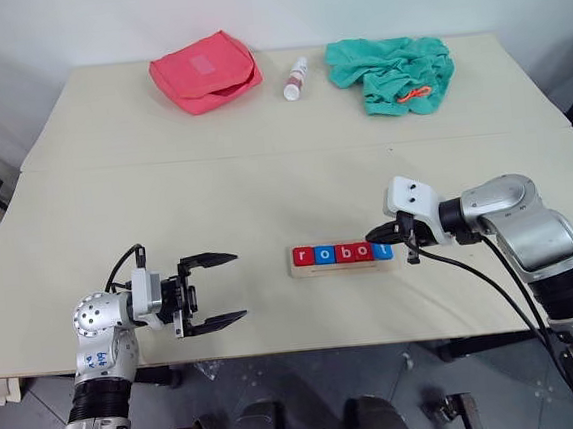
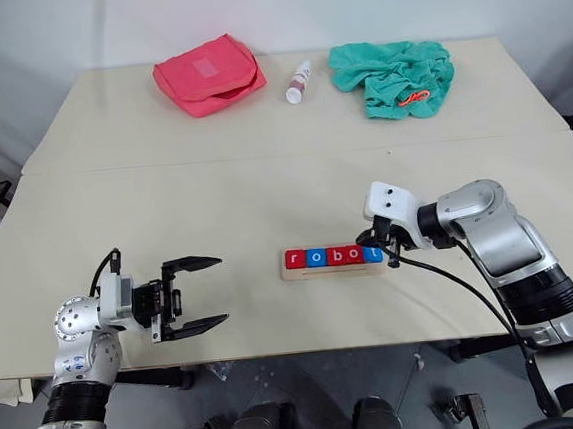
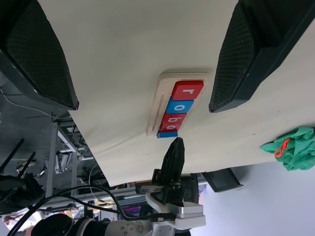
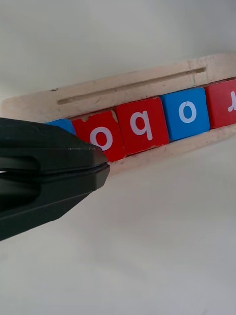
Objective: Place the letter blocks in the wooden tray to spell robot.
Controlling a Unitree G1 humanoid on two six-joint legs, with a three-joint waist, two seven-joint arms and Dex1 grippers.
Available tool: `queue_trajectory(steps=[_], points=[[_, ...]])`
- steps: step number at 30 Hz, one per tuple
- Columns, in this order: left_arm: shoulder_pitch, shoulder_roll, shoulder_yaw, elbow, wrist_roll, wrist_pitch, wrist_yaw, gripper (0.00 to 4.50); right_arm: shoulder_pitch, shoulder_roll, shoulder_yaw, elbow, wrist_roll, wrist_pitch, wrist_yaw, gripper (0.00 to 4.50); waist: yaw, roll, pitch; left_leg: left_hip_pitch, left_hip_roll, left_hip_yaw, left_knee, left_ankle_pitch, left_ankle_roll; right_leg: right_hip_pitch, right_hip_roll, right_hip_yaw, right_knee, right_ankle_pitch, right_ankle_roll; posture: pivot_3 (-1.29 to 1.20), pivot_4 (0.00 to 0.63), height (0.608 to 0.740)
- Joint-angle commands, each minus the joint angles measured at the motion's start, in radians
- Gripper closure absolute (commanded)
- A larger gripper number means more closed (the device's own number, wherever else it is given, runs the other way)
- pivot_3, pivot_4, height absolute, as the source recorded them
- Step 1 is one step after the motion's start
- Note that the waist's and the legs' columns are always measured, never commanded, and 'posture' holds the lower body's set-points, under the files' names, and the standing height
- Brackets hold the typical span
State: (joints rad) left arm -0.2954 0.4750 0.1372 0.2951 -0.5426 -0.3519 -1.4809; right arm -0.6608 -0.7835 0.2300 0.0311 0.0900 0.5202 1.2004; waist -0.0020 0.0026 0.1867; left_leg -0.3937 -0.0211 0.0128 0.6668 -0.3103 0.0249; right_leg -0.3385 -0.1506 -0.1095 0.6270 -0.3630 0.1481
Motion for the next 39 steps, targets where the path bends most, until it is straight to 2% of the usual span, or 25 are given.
queue_trajectory(steps=[1,39], points=[[0.011,0.007,0.006,-0.02,-0.002,-0.009,0.007,0.0,0.005,-0.005,-0.004,0.003,-0.002,-0.024,-0.002,4.48,0.0,0.0,0.0,0.0,0.0,0.0,0.0,0.0,0.0,0.0,0.0,0.0,0.0,0.0,0.0,0.0,0.15,0.74],[-0.008,-0.001,0.001,0.003,0.009,-0.031,0.012,0.0,0.051,-0.027,0.019,0.039,-0.056,-0.104,0.003,4.48,0.003,0.0,0.0,0.001,0.0,-0.002,0.001,0.0,0.0,0.002,0.0,-0.001,0.0,0.0,0.0,0.0,0.15,0.74]])
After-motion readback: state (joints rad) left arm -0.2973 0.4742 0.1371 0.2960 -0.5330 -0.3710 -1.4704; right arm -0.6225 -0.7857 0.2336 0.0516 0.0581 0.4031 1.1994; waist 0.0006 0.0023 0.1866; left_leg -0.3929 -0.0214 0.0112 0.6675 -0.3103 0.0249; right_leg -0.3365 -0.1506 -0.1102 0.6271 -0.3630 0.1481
